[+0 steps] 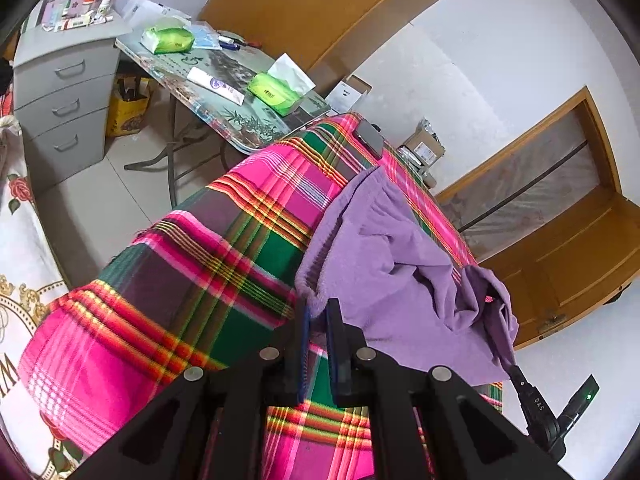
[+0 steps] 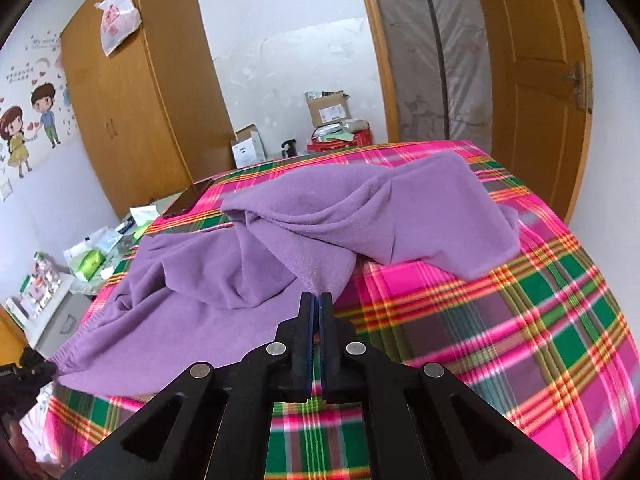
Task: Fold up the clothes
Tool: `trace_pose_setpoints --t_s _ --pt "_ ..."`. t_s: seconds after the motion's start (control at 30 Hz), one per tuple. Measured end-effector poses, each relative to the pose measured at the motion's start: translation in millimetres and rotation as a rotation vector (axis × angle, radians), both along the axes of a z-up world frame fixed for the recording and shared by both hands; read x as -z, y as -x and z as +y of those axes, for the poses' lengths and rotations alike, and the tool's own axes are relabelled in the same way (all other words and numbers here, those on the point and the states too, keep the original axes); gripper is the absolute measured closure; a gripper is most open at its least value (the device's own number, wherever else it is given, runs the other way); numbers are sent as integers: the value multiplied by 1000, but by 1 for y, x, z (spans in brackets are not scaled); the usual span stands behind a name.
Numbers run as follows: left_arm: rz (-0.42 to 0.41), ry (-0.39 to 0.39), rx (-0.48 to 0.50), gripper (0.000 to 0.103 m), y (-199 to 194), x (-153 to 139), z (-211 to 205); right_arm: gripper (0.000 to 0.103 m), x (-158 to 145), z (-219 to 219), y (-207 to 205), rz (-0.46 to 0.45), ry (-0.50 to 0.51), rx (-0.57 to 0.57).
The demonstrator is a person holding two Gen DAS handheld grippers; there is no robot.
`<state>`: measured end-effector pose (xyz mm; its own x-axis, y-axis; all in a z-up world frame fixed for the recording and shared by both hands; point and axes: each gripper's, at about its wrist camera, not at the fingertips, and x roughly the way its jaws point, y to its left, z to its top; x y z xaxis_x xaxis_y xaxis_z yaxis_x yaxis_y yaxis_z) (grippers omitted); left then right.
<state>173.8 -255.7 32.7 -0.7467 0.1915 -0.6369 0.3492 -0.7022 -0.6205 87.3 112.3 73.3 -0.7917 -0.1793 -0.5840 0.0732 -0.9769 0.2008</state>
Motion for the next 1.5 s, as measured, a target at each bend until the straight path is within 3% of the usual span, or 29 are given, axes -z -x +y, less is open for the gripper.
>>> trace_pose_setpoints --t_s 0.2,0.47,0.67,0.8,0.93,1.1,1.17,1.37,1.5 --pt "-24 26 18 95 -11 6 3 101 17 13 -22 -39 38 3" --pt "-67 33 60 93 -10 20 6 101 50 24 -20 -126 54 25" --pt "-63 57 143 92 -7 10 1 98 51 27 -16 -148 80 -3" --pt "-50 132 154 91 -2 -8 -1 97 44 32 -20 -153 49 -17" --pt "-42 203 166 90 6 -31 -11 84 23 36 -19 -133 5 -54" --pt "-25 292 206 82 40 -57 -11 78 -8 29 -3 -63 -67 -114" --pt "1 313 266 79 65 -65 -2 76 -17 19 12 -56 -69 -153" --pt "-13 376 337 78 132 -74 21 75 -25 -18 58 -89 -83 -286" --pt "-57 462 399 78 180 -69 40 74 -23 -35 91 -124 -94 -317"
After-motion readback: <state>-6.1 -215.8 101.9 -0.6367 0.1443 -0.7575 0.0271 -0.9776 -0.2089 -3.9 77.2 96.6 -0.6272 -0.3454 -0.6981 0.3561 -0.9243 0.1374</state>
